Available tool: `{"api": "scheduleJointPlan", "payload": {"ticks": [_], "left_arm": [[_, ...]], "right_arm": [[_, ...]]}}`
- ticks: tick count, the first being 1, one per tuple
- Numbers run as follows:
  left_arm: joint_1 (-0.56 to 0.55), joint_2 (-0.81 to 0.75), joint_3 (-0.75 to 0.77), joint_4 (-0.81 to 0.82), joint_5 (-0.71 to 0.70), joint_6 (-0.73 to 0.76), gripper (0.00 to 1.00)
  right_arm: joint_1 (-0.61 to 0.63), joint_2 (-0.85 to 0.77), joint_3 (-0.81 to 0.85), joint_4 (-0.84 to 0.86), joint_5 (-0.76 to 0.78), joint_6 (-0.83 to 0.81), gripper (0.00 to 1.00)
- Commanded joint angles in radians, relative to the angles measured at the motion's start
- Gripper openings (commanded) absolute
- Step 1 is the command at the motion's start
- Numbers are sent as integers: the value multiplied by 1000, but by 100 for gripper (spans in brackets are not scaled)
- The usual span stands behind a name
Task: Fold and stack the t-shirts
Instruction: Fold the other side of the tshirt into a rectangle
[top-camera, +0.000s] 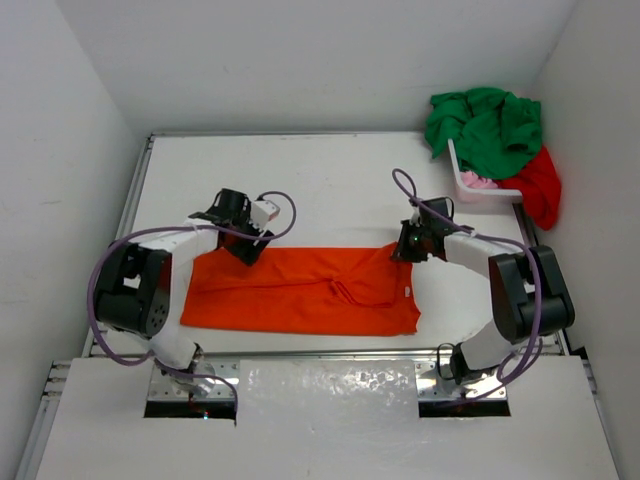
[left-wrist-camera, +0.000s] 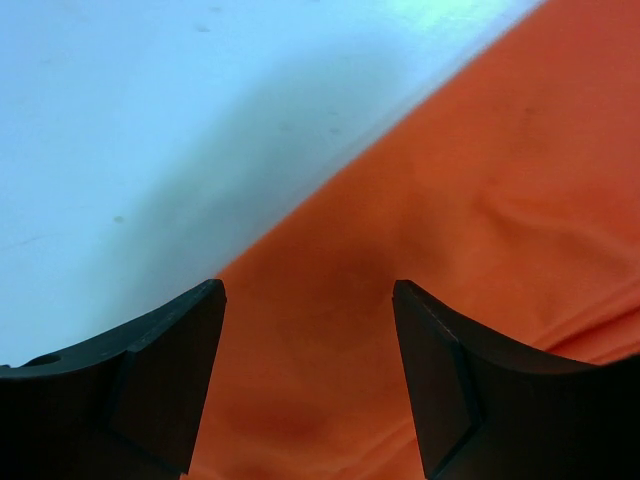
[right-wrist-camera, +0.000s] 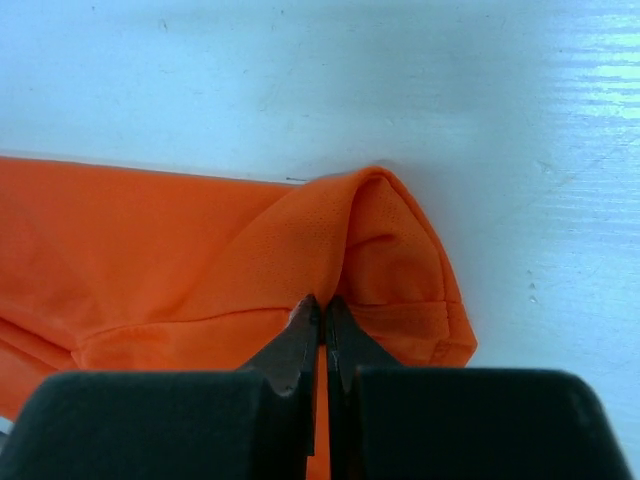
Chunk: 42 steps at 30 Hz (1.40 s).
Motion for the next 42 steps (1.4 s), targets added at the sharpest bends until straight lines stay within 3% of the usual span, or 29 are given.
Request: {"api": "scheduleJointPlan", "payload": {"ticks": [1,11,21,27,29,36,42], "left_arm": [[49,10,-7,92,-2,4,66],[71,134,-62,171,-28,-14,64],[102,159,-71,179,-25,-21,64],[105,115,-68,155,49,9,65],[105,84,-50,136,72,16,65],[108,-2,50,23,158,18,68],[189,-56,204,-106,277,-5,69]], "right_arm": [[-5,-43,-15,27,26,8,0],[-34,-209,-140,-2,104,50,0],[-57,-225,-240,46,102,101,0],[-71,-198,-191,30,78,26,15],[-80,-218,-168,15,81,-9,26],[-88,-320,22,-281,132,-152,50],[-85,-398,-18,-501,57,-140,57]]}}
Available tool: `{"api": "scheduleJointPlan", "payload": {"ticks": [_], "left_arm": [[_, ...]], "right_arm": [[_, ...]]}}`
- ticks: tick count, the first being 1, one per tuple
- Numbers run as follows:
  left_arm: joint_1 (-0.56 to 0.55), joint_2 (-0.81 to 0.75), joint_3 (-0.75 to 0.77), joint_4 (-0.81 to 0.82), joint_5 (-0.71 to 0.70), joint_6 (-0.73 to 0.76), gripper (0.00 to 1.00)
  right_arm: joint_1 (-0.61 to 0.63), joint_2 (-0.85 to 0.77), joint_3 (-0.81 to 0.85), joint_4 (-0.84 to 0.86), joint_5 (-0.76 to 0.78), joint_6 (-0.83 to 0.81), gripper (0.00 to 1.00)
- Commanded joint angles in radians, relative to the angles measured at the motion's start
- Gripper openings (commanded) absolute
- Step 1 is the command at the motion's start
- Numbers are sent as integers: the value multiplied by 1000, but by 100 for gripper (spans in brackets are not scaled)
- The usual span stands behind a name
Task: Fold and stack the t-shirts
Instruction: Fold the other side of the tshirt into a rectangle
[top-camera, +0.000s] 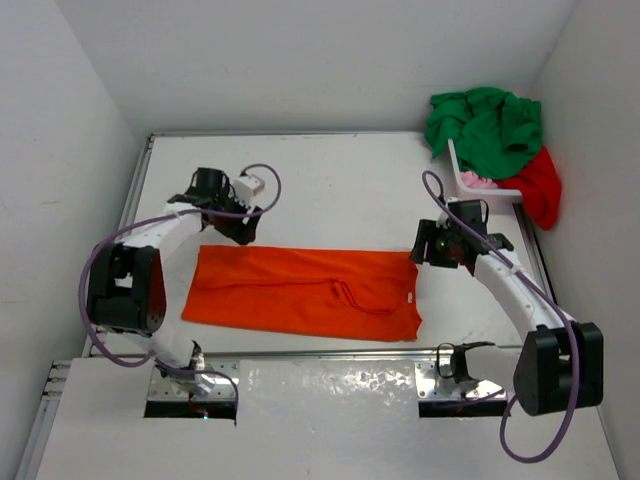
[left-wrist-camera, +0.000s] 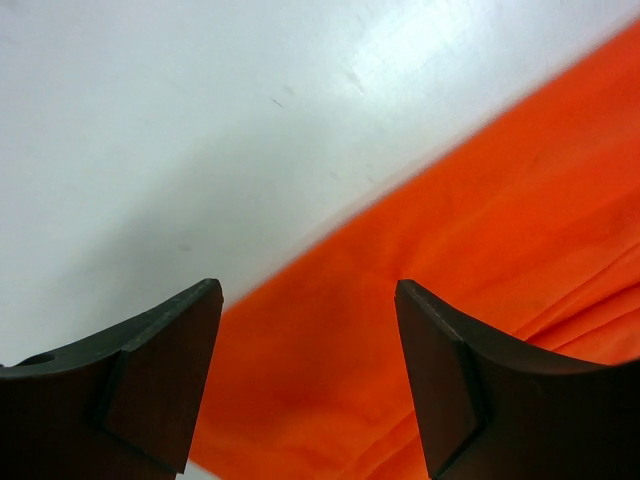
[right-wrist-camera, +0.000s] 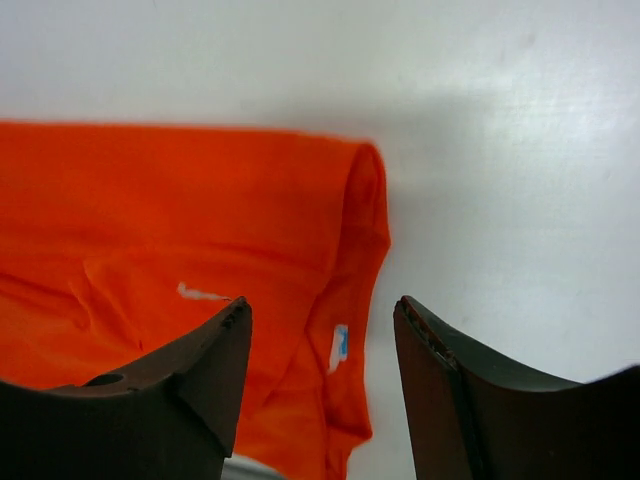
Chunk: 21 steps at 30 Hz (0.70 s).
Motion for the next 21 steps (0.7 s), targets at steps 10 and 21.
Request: {"api": "scheduleJointPlan", "payload": {"ticks": [10,21], "left_arm": [[322,-36,97,-116,-57,98,70],[348,6,38,-37,-73,75,69]], "right_arm": [[31,-208,-230,-282,-132,62,64],[65,-154,-414,-64,-210,165,46]]}}
